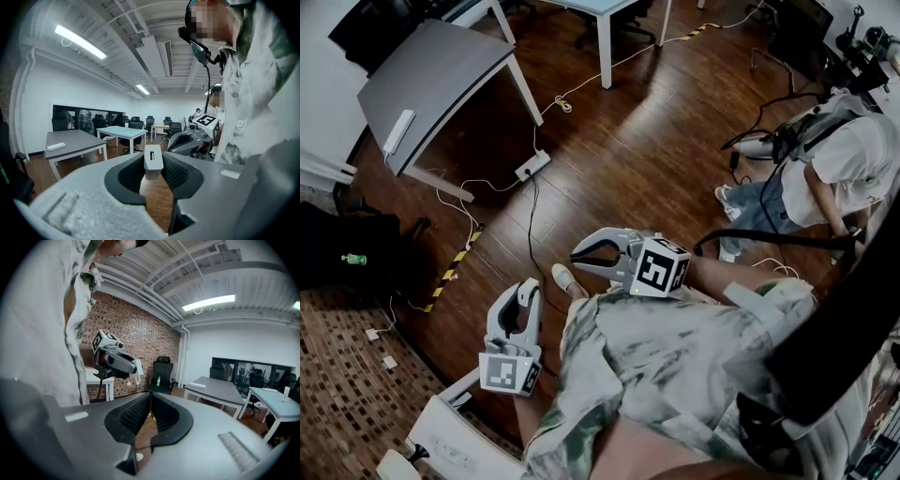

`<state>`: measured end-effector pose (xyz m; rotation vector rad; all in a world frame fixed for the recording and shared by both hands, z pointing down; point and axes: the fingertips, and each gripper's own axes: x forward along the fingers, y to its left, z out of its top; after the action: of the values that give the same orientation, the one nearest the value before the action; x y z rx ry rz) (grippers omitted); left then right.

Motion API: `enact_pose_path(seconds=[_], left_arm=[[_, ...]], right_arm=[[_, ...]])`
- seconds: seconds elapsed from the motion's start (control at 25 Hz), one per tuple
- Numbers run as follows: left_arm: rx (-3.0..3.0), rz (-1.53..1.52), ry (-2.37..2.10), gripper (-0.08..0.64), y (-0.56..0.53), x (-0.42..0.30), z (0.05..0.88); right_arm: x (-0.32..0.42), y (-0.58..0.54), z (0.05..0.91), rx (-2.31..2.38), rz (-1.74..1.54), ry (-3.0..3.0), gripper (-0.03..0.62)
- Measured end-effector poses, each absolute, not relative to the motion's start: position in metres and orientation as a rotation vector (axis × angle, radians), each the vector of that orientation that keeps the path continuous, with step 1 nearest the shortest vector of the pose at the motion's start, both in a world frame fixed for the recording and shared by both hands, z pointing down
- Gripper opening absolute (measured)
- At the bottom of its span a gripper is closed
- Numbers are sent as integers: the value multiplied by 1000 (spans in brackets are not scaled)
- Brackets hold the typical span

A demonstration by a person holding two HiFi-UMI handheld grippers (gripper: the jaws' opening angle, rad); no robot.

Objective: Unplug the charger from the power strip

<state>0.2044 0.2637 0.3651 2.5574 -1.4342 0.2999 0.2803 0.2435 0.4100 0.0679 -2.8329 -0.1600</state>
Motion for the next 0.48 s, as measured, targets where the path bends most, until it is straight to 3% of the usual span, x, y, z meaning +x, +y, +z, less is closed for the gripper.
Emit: enact_pose_path(seconds=[0.48], left_arm=[[2555, 285, -1421, 103, 252, 197, 368]], right_arm=[[271, 237, 415, 44, -153, -2800, 9]])
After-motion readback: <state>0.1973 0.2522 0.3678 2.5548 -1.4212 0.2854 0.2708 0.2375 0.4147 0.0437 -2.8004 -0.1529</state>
